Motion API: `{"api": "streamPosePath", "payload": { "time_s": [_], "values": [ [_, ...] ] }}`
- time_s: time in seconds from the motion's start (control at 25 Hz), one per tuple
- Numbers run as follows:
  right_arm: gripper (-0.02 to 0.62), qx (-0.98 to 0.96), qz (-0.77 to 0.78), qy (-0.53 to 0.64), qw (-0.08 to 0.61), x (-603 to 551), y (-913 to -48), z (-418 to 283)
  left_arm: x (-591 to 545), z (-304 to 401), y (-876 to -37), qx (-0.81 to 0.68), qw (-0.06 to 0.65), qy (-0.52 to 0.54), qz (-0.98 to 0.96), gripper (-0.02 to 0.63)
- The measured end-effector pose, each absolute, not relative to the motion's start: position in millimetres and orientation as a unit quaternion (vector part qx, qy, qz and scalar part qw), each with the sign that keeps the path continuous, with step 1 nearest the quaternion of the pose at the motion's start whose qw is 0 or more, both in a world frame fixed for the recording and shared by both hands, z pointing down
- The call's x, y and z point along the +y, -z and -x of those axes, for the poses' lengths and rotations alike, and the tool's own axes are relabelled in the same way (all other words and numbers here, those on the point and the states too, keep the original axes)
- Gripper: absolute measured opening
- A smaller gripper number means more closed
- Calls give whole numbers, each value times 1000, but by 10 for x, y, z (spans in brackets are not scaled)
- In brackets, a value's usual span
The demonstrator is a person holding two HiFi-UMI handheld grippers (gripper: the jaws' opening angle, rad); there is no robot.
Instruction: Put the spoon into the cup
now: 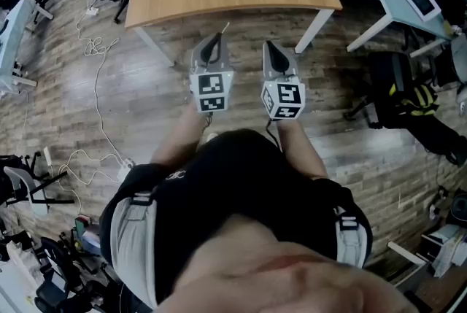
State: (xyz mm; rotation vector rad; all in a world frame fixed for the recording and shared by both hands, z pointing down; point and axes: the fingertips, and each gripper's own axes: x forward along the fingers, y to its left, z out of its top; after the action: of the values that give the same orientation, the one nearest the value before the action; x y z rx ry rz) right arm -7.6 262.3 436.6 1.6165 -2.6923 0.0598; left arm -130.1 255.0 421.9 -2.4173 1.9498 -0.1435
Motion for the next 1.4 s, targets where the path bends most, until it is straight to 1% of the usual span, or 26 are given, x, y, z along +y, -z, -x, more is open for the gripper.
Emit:
{"api": "streamPosePath", "payload": {
  "time_s": [0.48, 0.76, 1.04, 1.4],
  "values": [
    [0, -866, -500, -25, 1, 2588, -4471, -332, 2552, 881, -4291, 638, 15, 50, 768, 18],
    [0, -864, -501, -36, 4, 2407, -4568, -385, 2355, 799, -4367, 633, 5, 51, 772, 18],
    [0, -862, -505, -35, 14, 1952, -4676, -397, 1850, 744, -4495, 622, -3, 46, 782, 18],
    [0, -858, -513, -34, 18, 976, -4595, -266, 838, 820, -4426, 606, -3, 37, 795, 18]
  ]
}}
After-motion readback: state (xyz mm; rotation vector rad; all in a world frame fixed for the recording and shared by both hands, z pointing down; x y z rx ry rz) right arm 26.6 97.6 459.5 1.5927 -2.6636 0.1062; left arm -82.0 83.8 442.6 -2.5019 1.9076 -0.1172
